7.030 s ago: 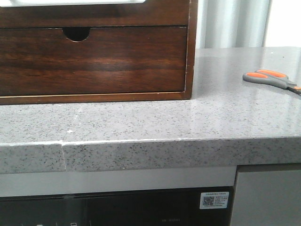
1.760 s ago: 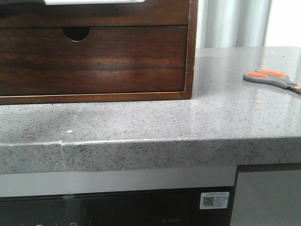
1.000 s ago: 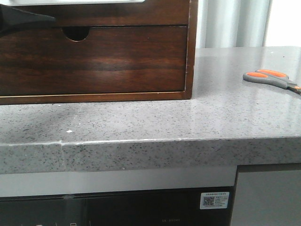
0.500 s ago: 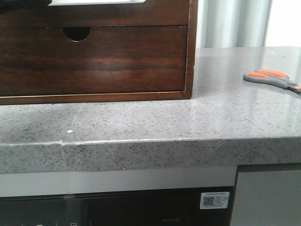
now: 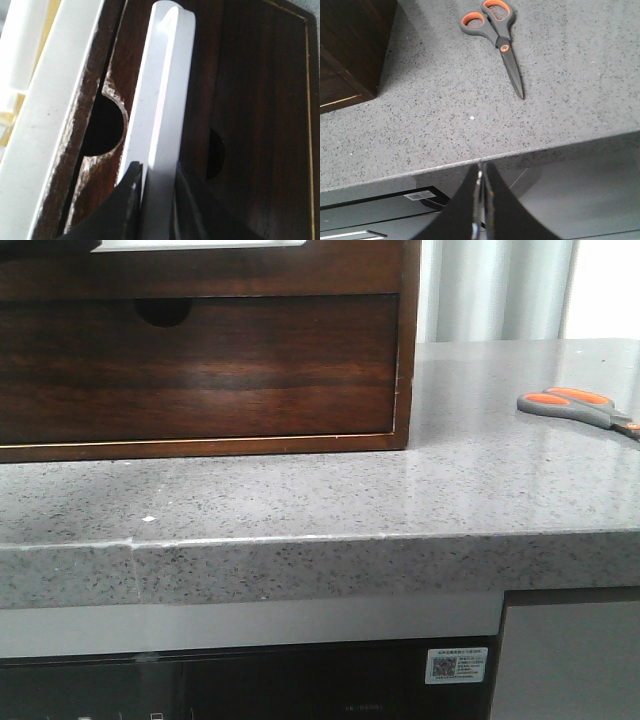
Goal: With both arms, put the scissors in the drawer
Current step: 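Pull the drawer out toward the robot with the left gripper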
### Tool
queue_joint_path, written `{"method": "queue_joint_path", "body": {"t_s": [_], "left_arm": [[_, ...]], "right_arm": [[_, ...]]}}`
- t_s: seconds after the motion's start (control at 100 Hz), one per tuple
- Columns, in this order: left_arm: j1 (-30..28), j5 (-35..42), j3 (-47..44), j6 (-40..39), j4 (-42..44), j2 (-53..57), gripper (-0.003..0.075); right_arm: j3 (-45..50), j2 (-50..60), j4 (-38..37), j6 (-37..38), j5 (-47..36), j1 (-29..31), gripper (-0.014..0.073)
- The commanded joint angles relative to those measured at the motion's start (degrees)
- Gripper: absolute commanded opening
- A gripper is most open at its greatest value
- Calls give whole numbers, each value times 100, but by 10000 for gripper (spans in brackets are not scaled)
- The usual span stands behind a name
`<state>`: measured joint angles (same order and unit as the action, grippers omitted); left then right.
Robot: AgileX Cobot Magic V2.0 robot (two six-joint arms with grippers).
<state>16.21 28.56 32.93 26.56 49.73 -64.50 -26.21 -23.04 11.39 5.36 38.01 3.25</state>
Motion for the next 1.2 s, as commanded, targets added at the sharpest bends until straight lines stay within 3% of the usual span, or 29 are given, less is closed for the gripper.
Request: {"method": "queue_joint_path", "body": {"t_s": [0.0,0.96,1.19], "left_arm": [[54,343,140,-257,-323,248,4],[54,637,-1480,-282,-323,2509,4],[54,529,-1567,-282,-323,2601,4]], "right_arm": [[-196,-91,40,-16,-355,-7,-116],[-196,-91,40,-16,-298,-7,-116],[-196,-91,40,-16,-182,-7,-116]]}}
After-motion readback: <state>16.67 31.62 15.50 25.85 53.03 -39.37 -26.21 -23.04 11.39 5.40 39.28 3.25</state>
